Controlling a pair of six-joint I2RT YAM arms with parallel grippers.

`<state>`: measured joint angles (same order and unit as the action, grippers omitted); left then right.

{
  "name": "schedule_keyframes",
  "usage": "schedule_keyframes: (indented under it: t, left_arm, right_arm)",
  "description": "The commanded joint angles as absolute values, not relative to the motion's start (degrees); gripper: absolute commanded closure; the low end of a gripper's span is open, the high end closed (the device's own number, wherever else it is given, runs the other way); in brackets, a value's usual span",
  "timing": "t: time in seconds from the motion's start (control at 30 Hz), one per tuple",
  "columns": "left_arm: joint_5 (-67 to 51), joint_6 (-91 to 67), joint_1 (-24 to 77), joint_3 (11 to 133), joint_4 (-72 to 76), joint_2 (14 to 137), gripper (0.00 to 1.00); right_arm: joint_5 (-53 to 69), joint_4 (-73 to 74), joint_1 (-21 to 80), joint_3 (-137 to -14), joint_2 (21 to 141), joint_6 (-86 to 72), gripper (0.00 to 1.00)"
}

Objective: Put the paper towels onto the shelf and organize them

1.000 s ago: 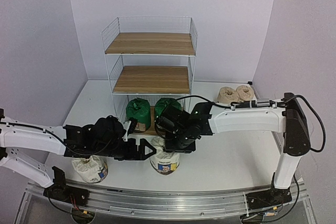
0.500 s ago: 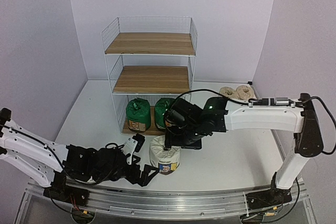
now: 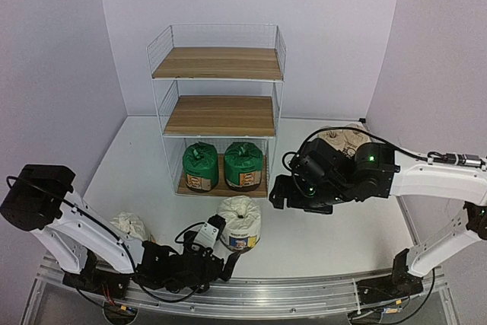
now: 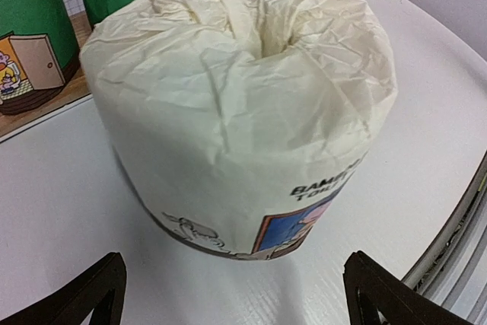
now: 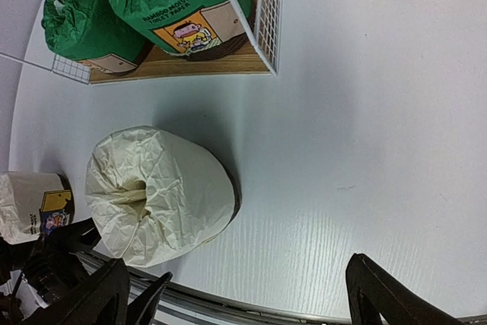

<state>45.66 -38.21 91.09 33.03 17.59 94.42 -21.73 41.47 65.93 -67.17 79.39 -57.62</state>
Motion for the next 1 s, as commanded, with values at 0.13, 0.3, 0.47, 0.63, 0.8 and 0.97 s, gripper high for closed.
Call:
schedule_keyframes:
  t: [0.13,0.3,0.47,0.63,0.8,0.97]
  left_arm:
    - [49.8,-32.7,91.2,35.4,31.3,98.4,0.00]
    - [52.7,-31.6,90.9,36.7,33.1,102.0,0.00]
    - [52.7,-30.4,89.8,35.8,38.0,103.8,0.00]
    - [53.5,-27.9,89.0,36.5,41.8,106.0,0.00]
    - [55.5,-27.3,87.5,36.7,44.6,107.7,0.00]
    - [54.1,-23.0,86.2,36.1,50.6,108.6,0.01]
  right_arm:
    - [-23.6,41.3,65.9,-66.9,79.6,-59.4,0.02]
    - [-23.5,41.3,65.9,-67.0,79.7,-59.9,0.02]
    - [-22.7,41.3,65.9,-68.0,80.8,-59.7,0.02]
    - [-21.4,41.3,65.9,-69.6,82.4,-59.2,0.03]
    - [-20.4,41.3,65.9,-70.7,83.3,-58.9,0.04]
    - [-20.2,41.3,65.8,-70.9,83.6,-58.9,0.04]
